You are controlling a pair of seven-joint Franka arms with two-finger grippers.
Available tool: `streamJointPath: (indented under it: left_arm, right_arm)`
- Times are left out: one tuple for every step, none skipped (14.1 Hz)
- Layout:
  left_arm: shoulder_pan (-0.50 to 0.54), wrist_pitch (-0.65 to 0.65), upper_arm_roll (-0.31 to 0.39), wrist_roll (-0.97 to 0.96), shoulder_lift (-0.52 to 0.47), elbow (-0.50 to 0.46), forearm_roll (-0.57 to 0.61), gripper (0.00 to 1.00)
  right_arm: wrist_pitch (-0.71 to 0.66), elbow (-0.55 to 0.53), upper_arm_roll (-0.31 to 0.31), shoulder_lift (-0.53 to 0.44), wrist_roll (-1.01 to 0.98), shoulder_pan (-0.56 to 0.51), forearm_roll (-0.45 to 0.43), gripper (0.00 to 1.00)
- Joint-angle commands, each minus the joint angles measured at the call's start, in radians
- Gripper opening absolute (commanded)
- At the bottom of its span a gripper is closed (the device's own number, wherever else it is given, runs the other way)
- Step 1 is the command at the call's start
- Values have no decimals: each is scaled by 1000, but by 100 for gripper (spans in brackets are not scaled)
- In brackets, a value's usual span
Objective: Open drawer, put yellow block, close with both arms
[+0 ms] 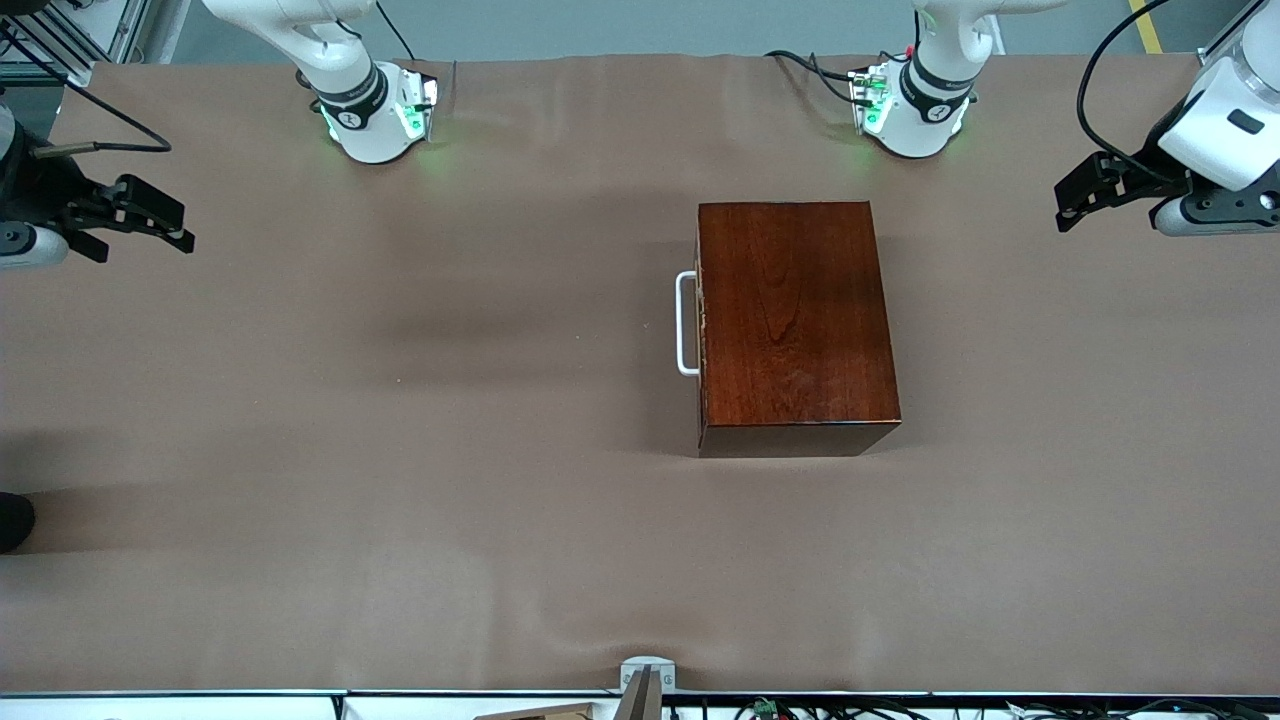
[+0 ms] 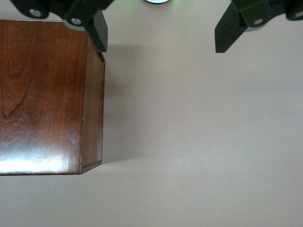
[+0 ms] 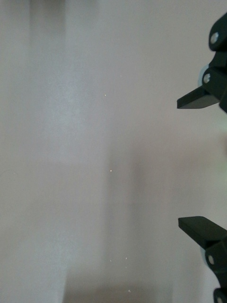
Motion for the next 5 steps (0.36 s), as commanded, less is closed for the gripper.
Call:
streamJointPath:
  left_arm:
    - [14, -26, -15, 3, 21, 34, 2, 100]
    - [14, -26, -15, 3, 21, 35, 2, 100]
    - [14, -26, -15, 1, 18, 35, 2, 100]
    - [16, -32, -15, 1, 18, 35, 2, 100]
    - [16, -39, -15, 1, 18, 41, 2, 100]
  right_arm:
    - [-9, 17, 14, 7, 1, -18, -18, 100]
    - [-9, 17, 14, 7, 1, -18, -18, 100]
    - [-9, 17, 14, 7, 1, -18, -18, 100]
    - [-9, 17, 14, 7, 1, -18, -18, 100]
    - [-9, 15, 14, 7, 1, -18, -18, 100]
